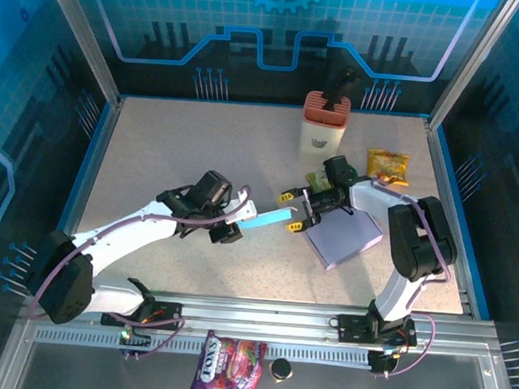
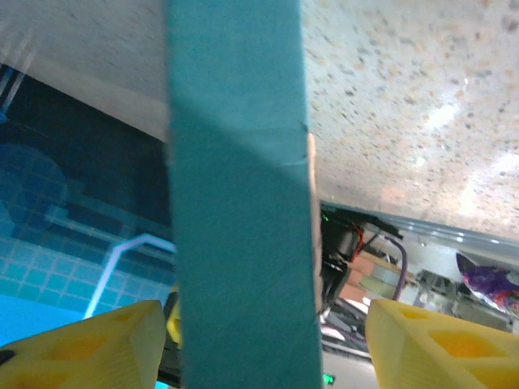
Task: Fold the paper box
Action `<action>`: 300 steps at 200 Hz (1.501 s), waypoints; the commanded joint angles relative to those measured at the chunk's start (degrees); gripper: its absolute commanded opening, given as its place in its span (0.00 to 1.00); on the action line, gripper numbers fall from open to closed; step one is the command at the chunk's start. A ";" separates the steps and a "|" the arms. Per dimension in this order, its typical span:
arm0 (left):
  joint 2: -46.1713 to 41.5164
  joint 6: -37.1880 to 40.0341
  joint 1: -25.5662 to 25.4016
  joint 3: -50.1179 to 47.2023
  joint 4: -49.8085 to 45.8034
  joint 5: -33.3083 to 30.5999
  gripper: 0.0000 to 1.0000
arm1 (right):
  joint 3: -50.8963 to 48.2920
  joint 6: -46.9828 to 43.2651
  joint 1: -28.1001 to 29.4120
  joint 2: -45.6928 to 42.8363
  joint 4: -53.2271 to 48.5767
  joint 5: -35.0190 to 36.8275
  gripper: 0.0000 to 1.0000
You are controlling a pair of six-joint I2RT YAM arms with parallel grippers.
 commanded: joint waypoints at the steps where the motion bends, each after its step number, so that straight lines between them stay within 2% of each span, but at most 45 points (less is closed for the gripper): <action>1: 1.39 -2.86 1.54 2.08 -3.23 4.48 0.42 | 2.41 -3.41 -2.32 -4.98 -5.74 4.48 0.69; 28: 2.55 -4.25 3.13 3.05 -4.06 6.67 0.40 | 1.32 -3.70 -4.37 -11.19 -5.94 11.20 0.69; 53: 3.25 -5.60 4.91 3.31 -4.47 8.79 0.40 | 2.85 -8.80 -4.12 -18.99 -12.11 23.78 0.65; 69: 3.72 -5.91 5.67 3.41 -4.75 9.76 0.40 | 4.09 -12.12 0.32 -23.74 -15.94 34.65 0.60; 81: 4.17 -6.22 6.23 3.47 -4.78 10.27 0.40 | 3.00 -12.02 5.94 -26.54 -15.23 42.17 0.57; 99: 4.84 -6.36 7.01 3.63 -4.95 10.95 0.40 | -1.11 -8.21 14.41 -29.24 -8.43 50.35 0.55; 127: 5.41 -5.83 7.73 3.72 -5.03 10.43 0.40 | -5.34 -3.08 21.38 -28.22 3.82 57.48 0.52; 147: 5.70 -5.83 8.41 3.59 -4.69 10.86 0.40 | -5.56 0.35 23.83 -24.86 6.88 58.15 0.50; 179: 6.38 -5.91 8.82 3.77 -4.43 11.30 0.40 | -7.54 3.78 24.72 -21.53 12.17 57.67 0.49; 247: 6.91 -6.16 9.19 3.90 -3.72 11.44 0.41 | -6.40 4.08 24.67 -17.11 11.40 57.26 0.47; 300: 6.73 -6.53 9.18 4.16 -3.02 10.53 0.47 | -5.81 7.88 25.39 -13.80 7.92 57.53 0.34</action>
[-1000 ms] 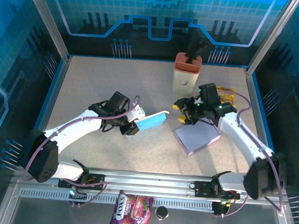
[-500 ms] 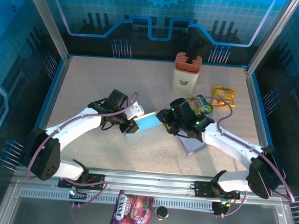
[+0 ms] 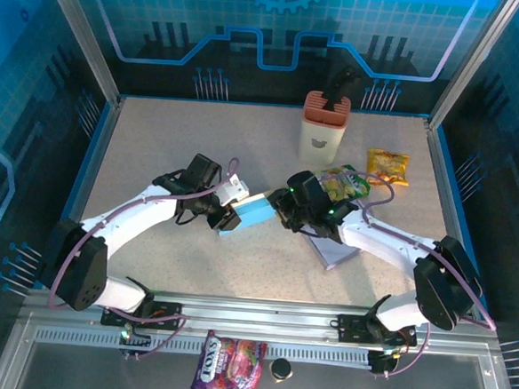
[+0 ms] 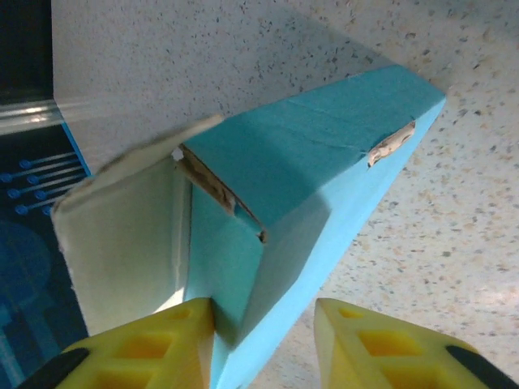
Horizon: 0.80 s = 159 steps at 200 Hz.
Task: Fold the paper box
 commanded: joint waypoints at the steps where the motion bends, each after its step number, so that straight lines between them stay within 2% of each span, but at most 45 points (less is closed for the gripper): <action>1: 1.07 -0.50 -0.09 0.27 -2.01 0.05 0.48 | 0.78 2.44 1.29 2.48 -6.57 1.62 0.34; 31: 0.48 -0.59 -0.09 0.27 -1.20 -1.54 0.49 | 3.28 4.52 2.05 3.24 -11.65 2.08 0.26; 53: 0.11 -0.34 -0.25 0.42 -0.74 -2.64 0.54 | 4.61 7.14 2.41 3.85 -16.08 1.55 0.21; 107: 0.86 -0.08 -1.91 2.00 -0.31 -3.44 0.54 | 7.64 10.99 3.01 5.37 -19.76 0.54 0.19; 136: 1.85 -0.33 -2.47 2.60 0.14 -4.96 0.45 | 9.14 13.87 3.27 6.09 -19.93 -1.19 0.19; 159: 1.87 0.18 -2.22 2.51 0.40 -4.30 0.39 | 9.94 12.35 2.83 5.61 -19.90 -1.82 0.22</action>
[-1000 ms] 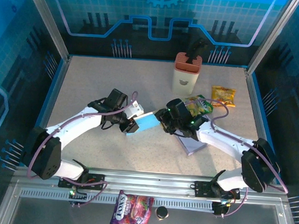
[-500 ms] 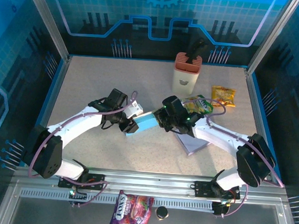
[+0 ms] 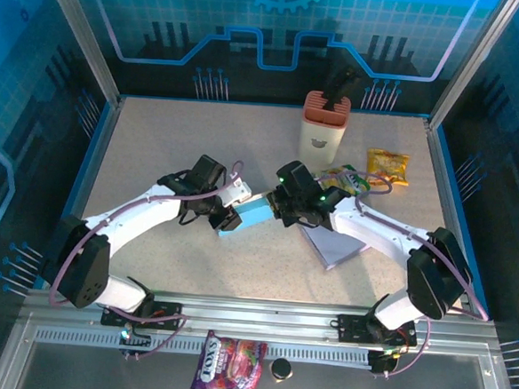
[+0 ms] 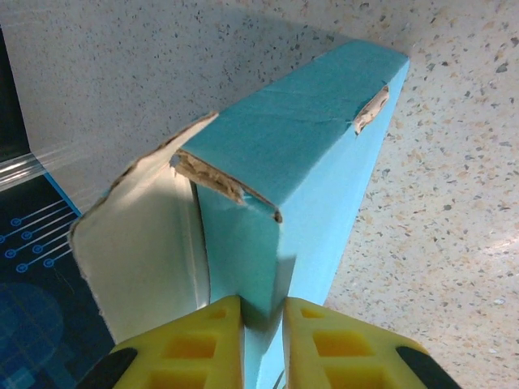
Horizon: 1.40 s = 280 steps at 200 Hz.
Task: Fold the paper box
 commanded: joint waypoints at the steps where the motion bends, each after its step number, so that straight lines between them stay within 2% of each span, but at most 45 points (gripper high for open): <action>1: 0.90 0.28 -0.20 1.51 0.82 0.59 0.39 | -0.08 0.50 1.61 1.52 -6.97 -3.06 0.23; 15: 0.69 0.69 0.37 1.27 0.95 2.28 0.37 | -0.06 -5.05 0.20 0.71 -5.08 -4.46 0.27; 26: 0.59 1.19 0.81 1.24 0.49 3.59 0.37 | 0.21 -12.89 -1.68 -0.45 -4.21 -6.15 0.32; 42: 0.61 2.18 1.36 1.40 -0.42 5.53 0.37 | 0.85 -30.37 -5.86 -2.48 -2.12 -12.00 0.38; 58: 0.36 3.09 1.55 1.48 -1.26 6.67 0.38 | 3.16 -51.08 -10.46 -4.98 -5.85 -18.15 0.41; 71: -0.01 3.92 1.66 1.41 -1.93 7.37 0.38 | 3.98 -63.79 -13.39 -7.02 -8.71 -21.87 0.42; 87: -0.28 5.06 1.79 1.40 -2.80 8.18 0.38 | 4.55 -77.16 -16.53 -8.78 -12.27 -24.74 0.43; 103: -0.28 5.45 1.81 1.63 -3.38 8.36 0.38 | 5.41 -85.81 -19.09 -8.53 -15.18 -26.06 0.44; 128: -0.59 6.21 1.78 1.69 -4.21 8.37 0.37 | 7.49 -94.24 -20.87 -6.25 -18.19 -26.79 0.45; 192: -1.25 7.15 1.75 1.40 -5.12 8.85 0.37 | 13.14 -113.59 -20.57 1.55 -22.97 -27.97 0.44; 280: -0.72 7.15 1.74 1.98 -5.42 8.62 0.37 | 22.99 -117.16 -19.13 11.28 -30.33 -29.99 0.47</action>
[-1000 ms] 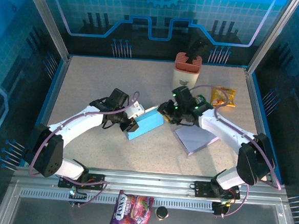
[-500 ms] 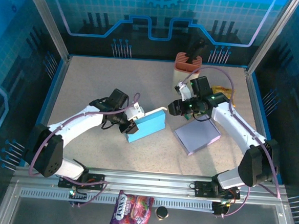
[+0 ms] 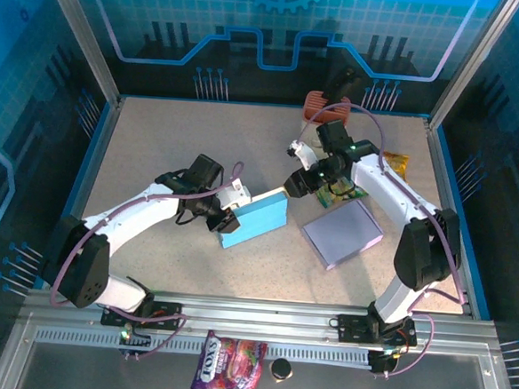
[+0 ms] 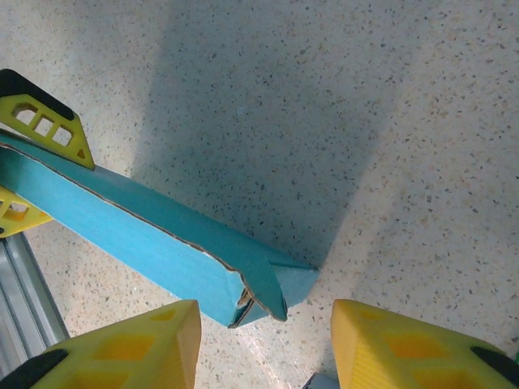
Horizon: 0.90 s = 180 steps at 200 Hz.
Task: Fold the paper box
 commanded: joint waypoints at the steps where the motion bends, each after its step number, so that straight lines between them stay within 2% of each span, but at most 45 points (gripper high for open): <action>1: -0.57 0.96 0.21 1.69 -2.12 1.88 0.37 | 2.32 -2.25 0.92 1.39 -4.34 -1.97 0.47; 57: -0.31 0.89 0.28 1.78 -1.94 1.97 0.36 | 4.08 -1.80 1.82 3.25 -4.78 -1.05 0.41; 142: -0.18 0.77 0.22 1.84 -1.87 2.05 0.35 | 6.05 -1.57 2.68 3.76 -5.80 1.22 0.24; 180: 0.09 0.72 0.21 2.12 -1.86 1.97 0.34 | 6.04 -1.58 3.46 3.58 -6.27 3.88 0.19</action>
